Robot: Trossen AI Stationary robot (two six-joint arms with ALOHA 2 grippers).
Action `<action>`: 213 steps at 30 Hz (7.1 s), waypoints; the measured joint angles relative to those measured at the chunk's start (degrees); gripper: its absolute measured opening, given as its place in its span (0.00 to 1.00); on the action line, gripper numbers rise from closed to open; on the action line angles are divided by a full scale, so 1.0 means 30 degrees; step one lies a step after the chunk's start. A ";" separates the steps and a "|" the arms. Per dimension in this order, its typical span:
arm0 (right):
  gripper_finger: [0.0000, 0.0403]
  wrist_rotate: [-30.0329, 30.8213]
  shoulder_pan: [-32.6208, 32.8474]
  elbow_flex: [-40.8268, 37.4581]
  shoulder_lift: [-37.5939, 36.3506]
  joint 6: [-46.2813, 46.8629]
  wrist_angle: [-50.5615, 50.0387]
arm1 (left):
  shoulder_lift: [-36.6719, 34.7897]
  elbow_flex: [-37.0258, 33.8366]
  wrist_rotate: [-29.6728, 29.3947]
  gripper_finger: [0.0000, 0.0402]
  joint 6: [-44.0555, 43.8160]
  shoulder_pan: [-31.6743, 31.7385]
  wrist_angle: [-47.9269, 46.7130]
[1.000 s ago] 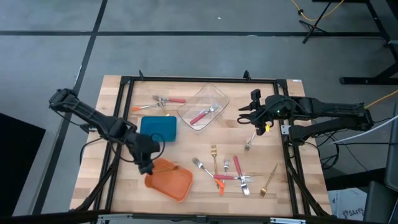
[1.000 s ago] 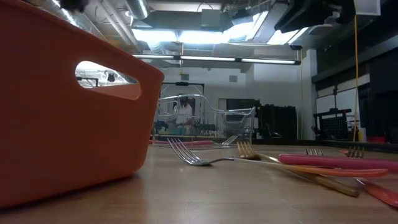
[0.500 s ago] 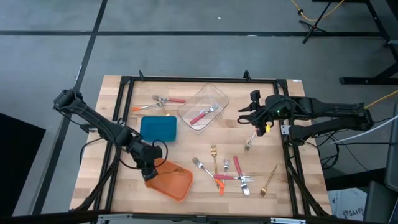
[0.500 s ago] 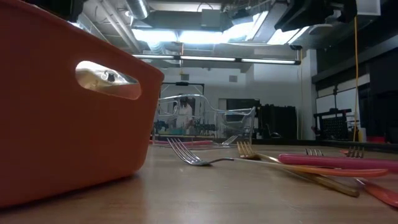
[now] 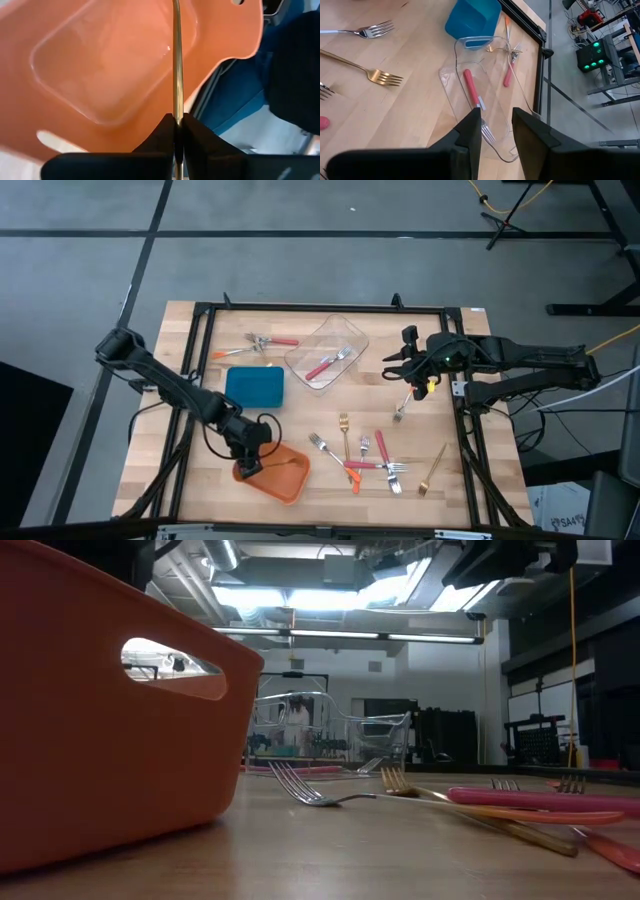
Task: Sort silverware by color (type)
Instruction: Put the gold fork into the orange bin, then put the pink fork into the transparent bin
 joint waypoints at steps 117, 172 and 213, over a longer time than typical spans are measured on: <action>0.26 -0.2328 0.1208 0.0000 0.0978 2.1211 -0.1433 | -0.3264 -0.0015 -1.0431 0.12 1.4121 0.7045 0.8018; 0.26 -0.4007 1.1045 0.0000 1.4671 4.3795 0.0245 | -0.3252 -0.0007 -1.3423 0.12 1.7820 0.7033 0.7992; 0.22 -0.3002 1.1511 0.0000 1.5118 4.2928 -0.0140 | -0.3252 -0.0007 -1.3423 0.12 1.7760 0.7031 0.8000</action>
